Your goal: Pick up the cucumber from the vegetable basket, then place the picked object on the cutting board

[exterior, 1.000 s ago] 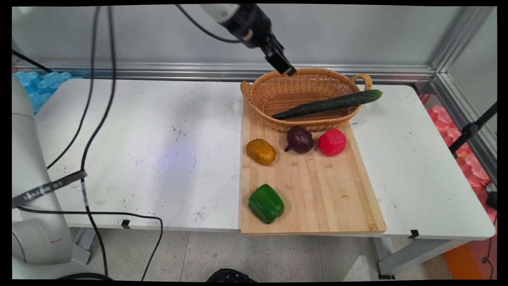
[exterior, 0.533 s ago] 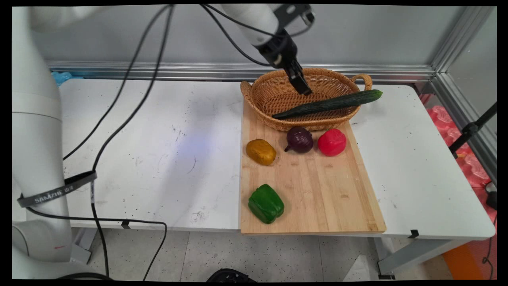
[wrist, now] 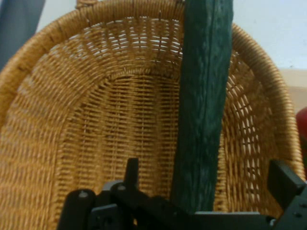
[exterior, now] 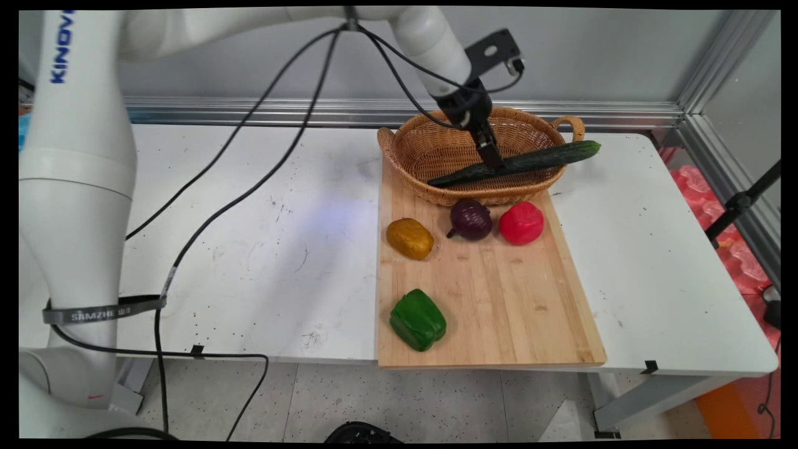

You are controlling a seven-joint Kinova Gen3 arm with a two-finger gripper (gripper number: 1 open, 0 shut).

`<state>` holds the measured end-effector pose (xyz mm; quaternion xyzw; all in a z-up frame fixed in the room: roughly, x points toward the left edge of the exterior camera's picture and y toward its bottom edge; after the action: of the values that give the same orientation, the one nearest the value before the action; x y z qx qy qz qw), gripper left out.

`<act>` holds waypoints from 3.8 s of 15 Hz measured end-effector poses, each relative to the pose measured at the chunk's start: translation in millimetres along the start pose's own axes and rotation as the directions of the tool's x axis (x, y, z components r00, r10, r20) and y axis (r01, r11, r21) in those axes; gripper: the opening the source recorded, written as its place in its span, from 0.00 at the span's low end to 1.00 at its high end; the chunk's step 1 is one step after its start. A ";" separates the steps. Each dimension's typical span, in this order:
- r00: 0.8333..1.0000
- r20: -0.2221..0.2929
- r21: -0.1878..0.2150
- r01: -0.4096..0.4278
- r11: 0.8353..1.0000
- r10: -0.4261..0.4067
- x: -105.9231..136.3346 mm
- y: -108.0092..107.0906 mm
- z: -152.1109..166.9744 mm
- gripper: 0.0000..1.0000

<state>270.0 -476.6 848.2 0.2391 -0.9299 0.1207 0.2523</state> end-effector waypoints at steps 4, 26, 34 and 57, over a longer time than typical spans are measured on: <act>0.999 0.024 -0.015 -0.020 1.000 0.020 6.3 -3.4 26.2 1.00; 0.997 -0.030 -0.015 -0.074 0.997 0.073 45.5 1.9 -33.6 0.00; 0.993 -0.076 -0.050 -0.096 0.994 0.092 54.9 38.5 -100.5 0.00; 0.979 0.103 -0.173 -0.157 0.972 0.177 -6.0 192.8 -57.5 0.00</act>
<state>200.7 -289.4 873.5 0.1451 -0.9666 0.0505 0.2050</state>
